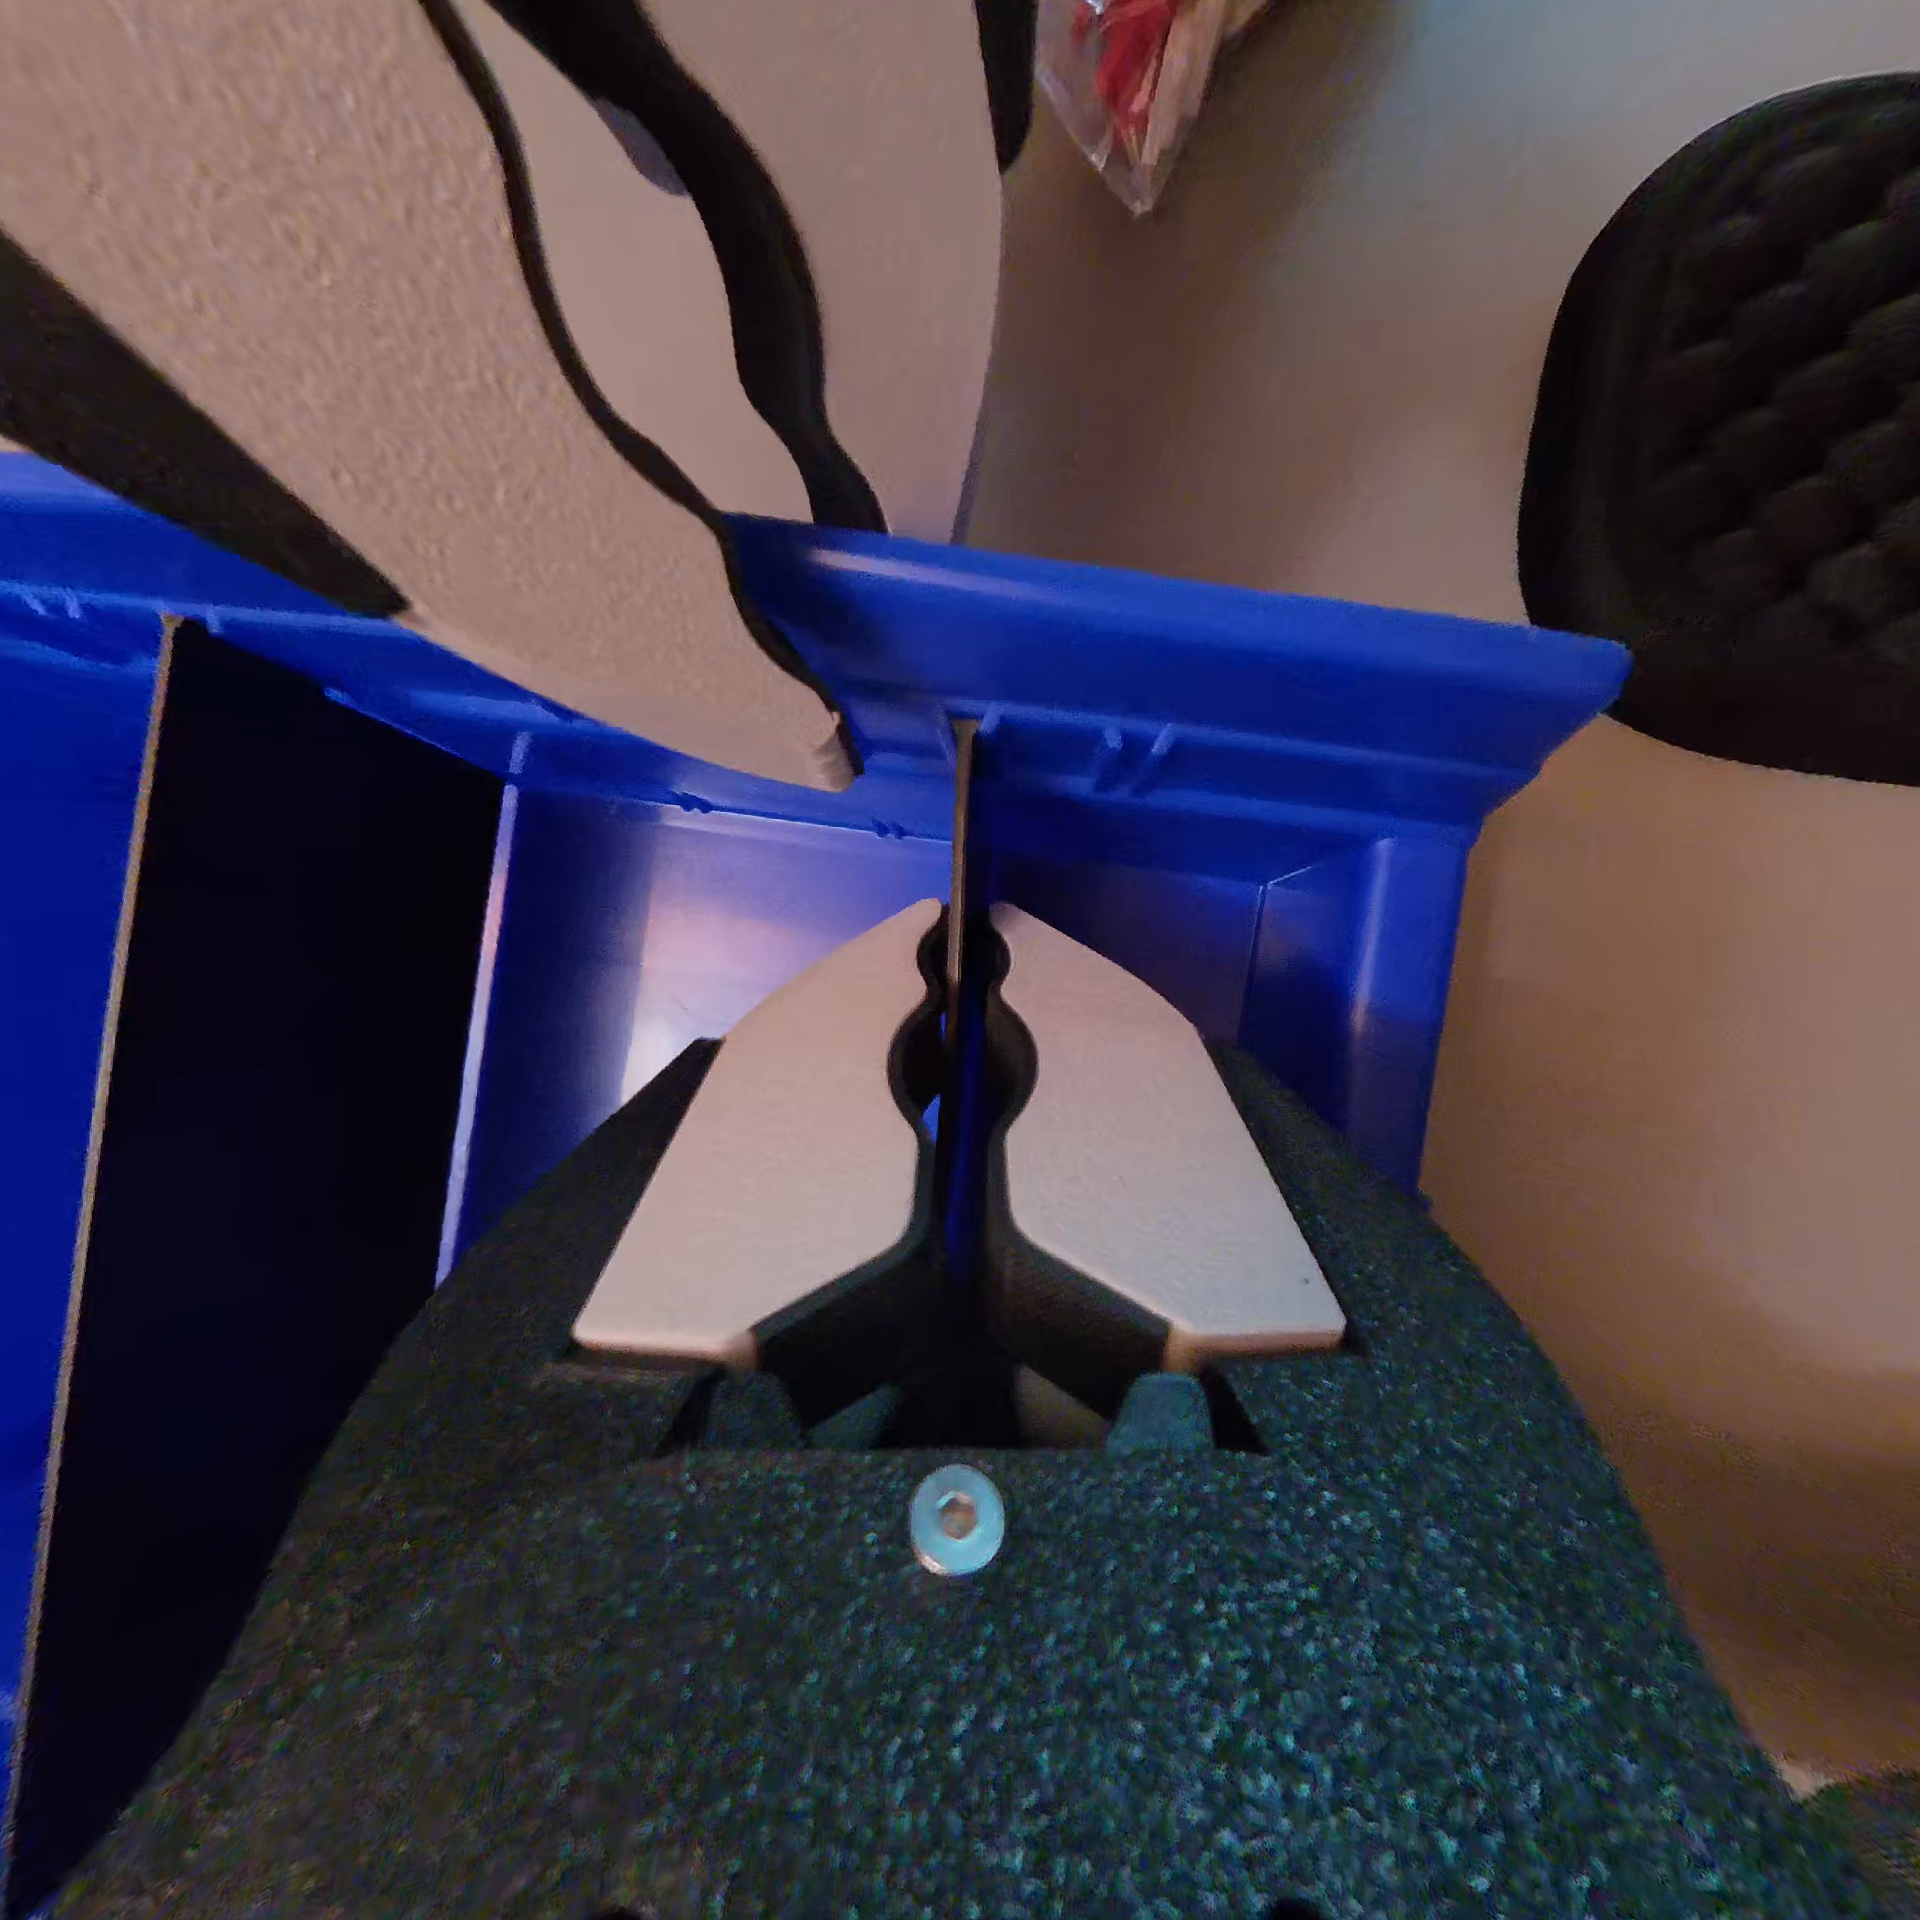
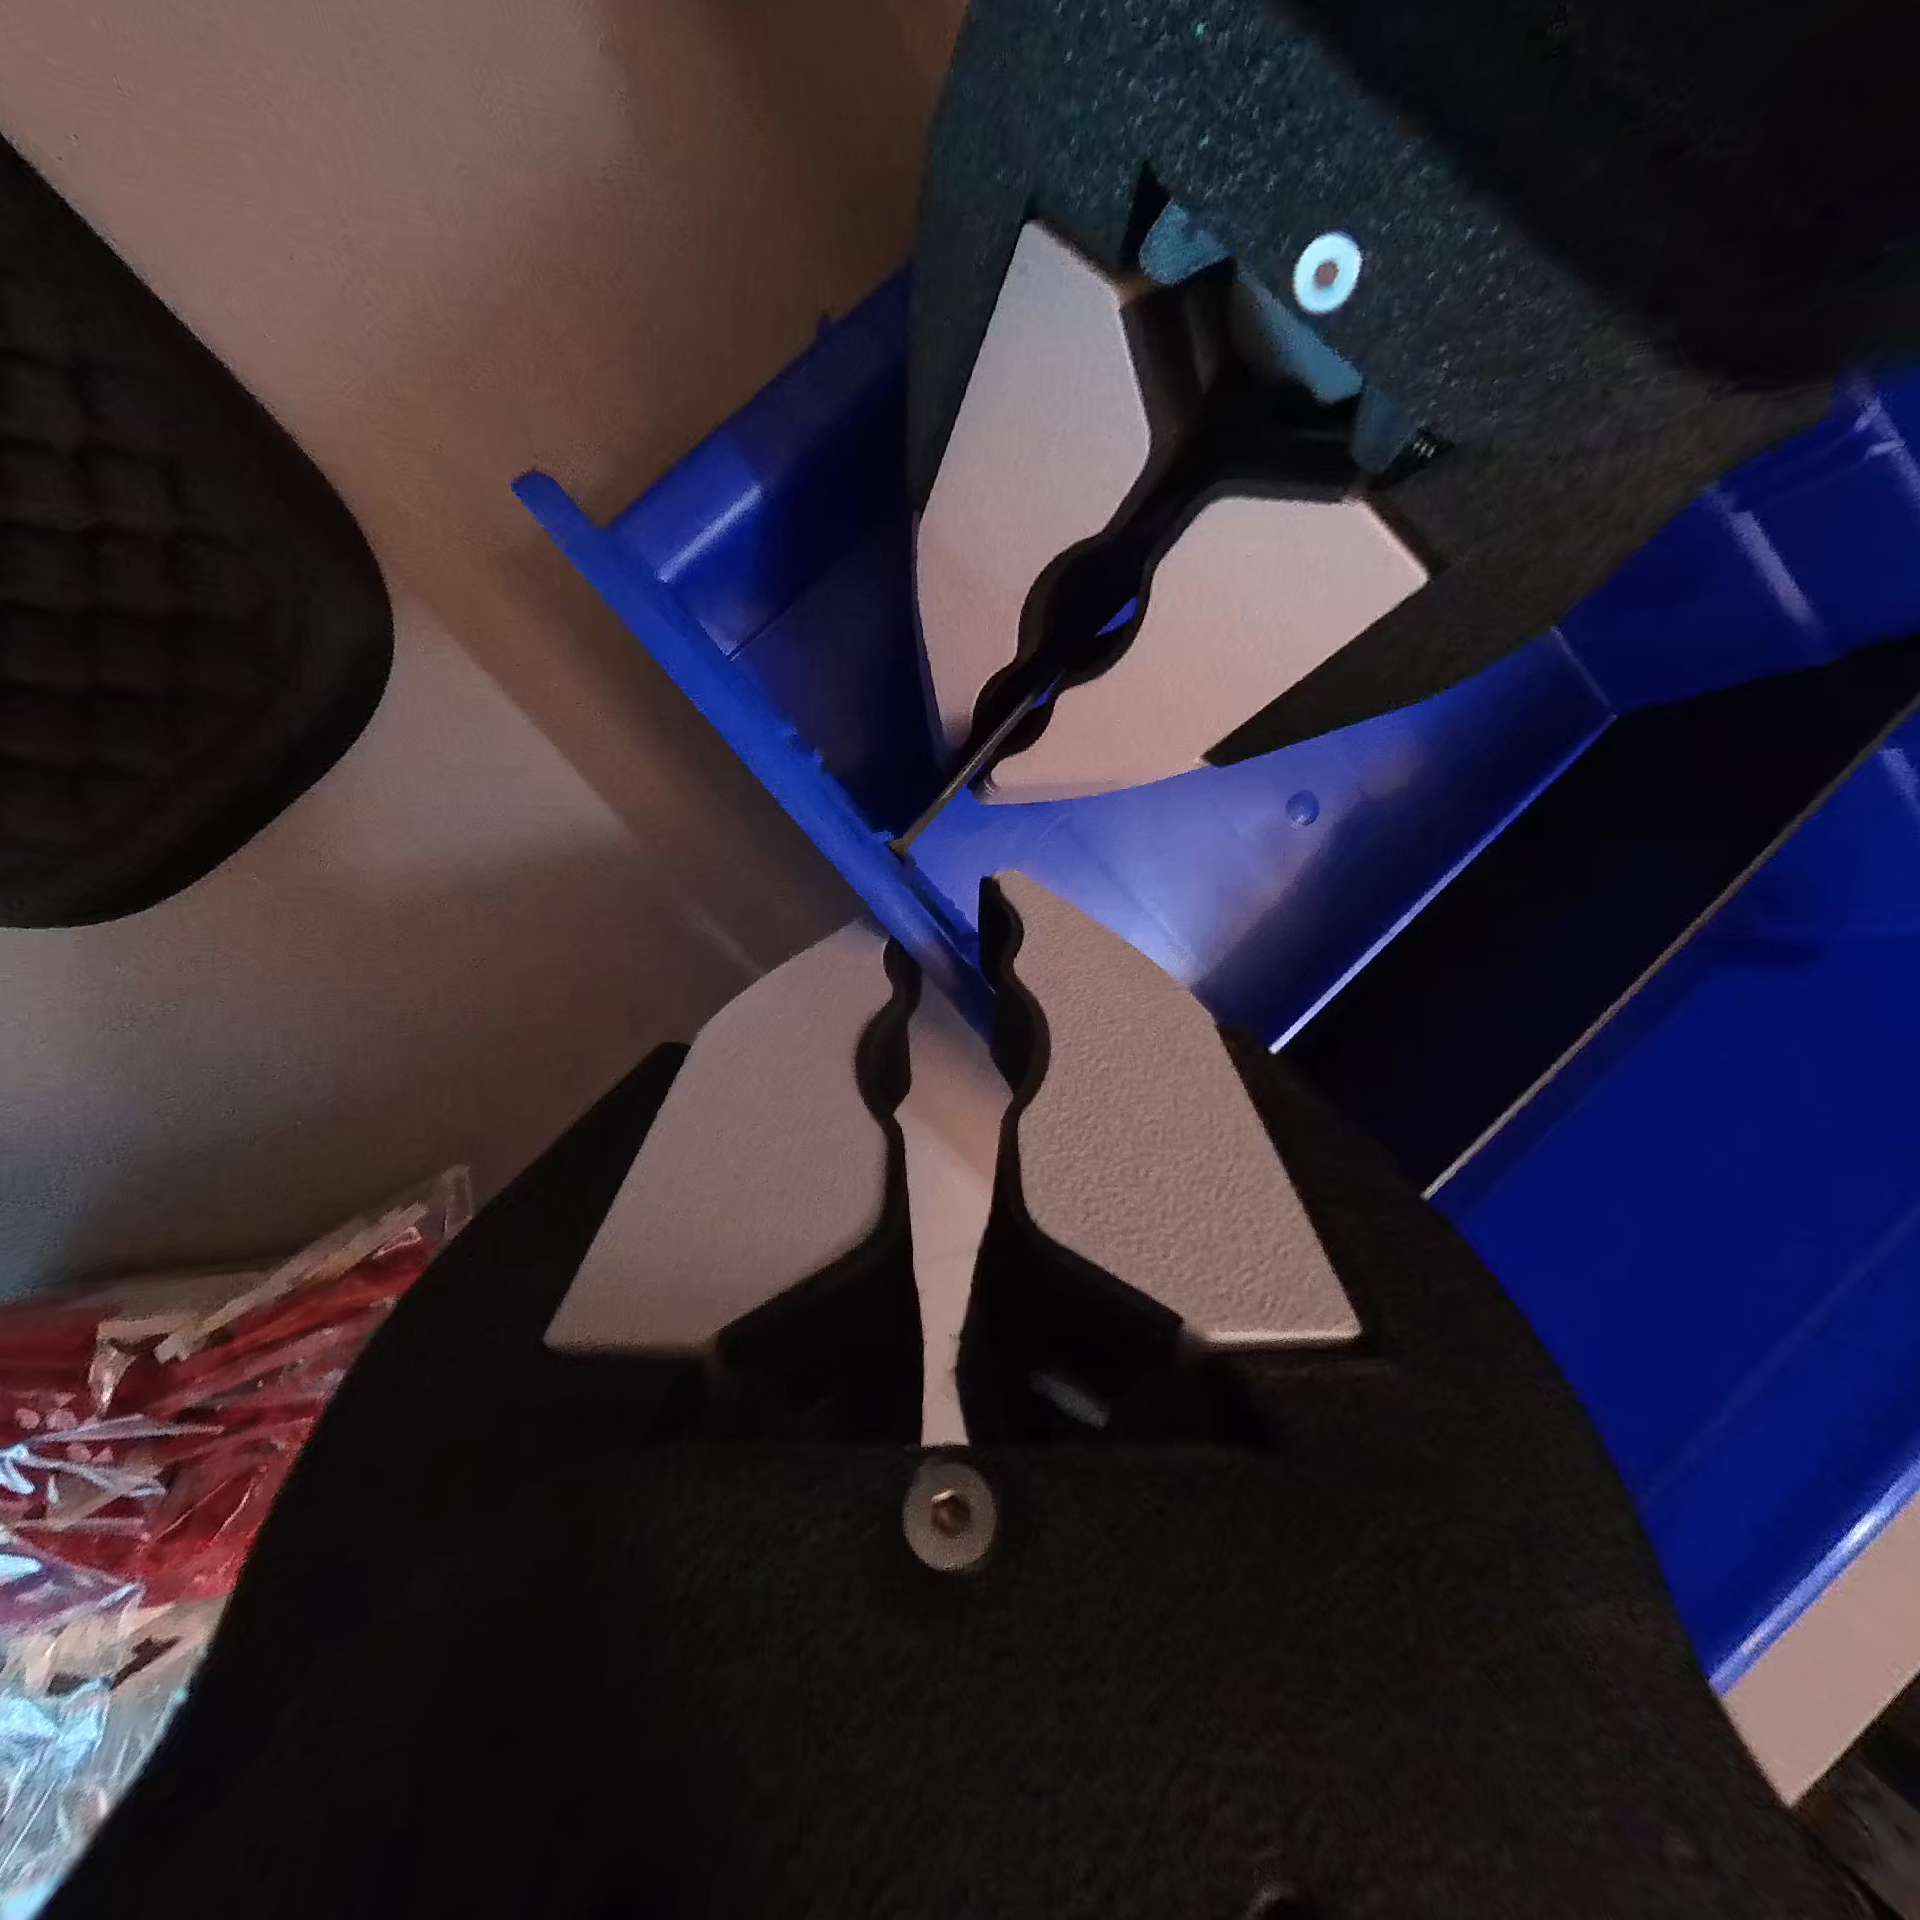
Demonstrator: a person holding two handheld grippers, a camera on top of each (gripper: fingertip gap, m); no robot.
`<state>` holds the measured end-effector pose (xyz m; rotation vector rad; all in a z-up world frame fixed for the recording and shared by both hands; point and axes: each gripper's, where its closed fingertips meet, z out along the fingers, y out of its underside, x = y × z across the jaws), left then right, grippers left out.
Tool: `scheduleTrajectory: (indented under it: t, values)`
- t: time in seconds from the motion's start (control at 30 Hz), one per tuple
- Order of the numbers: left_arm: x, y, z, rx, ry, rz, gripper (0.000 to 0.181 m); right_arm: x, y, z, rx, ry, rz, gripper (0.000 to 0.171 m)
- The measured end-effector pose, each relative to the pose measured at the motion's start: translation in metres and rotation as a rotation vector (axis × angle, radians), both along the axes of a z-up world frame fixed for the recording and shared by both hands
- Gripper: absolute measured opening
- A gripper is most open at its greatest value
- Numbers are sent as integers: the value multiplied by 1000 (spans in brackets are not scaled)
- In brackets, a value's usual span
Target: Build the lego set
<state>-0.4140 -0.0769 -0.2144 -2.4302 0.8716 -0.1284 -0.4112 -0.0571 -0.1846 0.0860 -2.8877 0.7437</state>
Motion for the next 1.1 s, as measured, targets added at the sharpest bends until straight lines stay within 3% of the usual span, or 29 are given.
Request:
scheduleTrajectory:
  t: [0.17,0.23,0.33,0.4,0.47,0.57,0.6,0.67,0.77,0.9,1.03,1.1]
  values:
    - [8,-1,0,13,25,-17,6,9,-3,2,-33,-4,4,15]
    - [11,4,11,134,52,-2,14,10,0,2,-59,24,-25,18]
    - [9,5,63,422,20,109,33,12,9,6,-76,55,-76,26]
    - [-2,-9,98,549,21,238,46,14,8,26,-191,50,-129,37]
    - [-30,-31,125,635,60,463,61,11,10,53,-321,75,-205,47]
    - [-88,-83,134,617,113,873,77,-7,33,83,-436,126,-515,54]
    - [-93,-95,129,590,43,934,82,-8,40,85,-455,102,-622,71]
    - [-92,-107,110,500,-130,1014,81,1,43,83,-504,19,-761,87]
    - [-89,-120,79,369,-150,1056,82,28,25,73,-523,-39,-758,103]
    - [-84,-124,60,355,-182,1061,73,51,6,47,-360,70,-607,104]
    - [-77,-120,50,346,-207,998,39,53,-13,31,-299,136,-531,99]
    - [-81,-121,49,368,-144,998,28,52,-17,24,-265,153,-519,89]
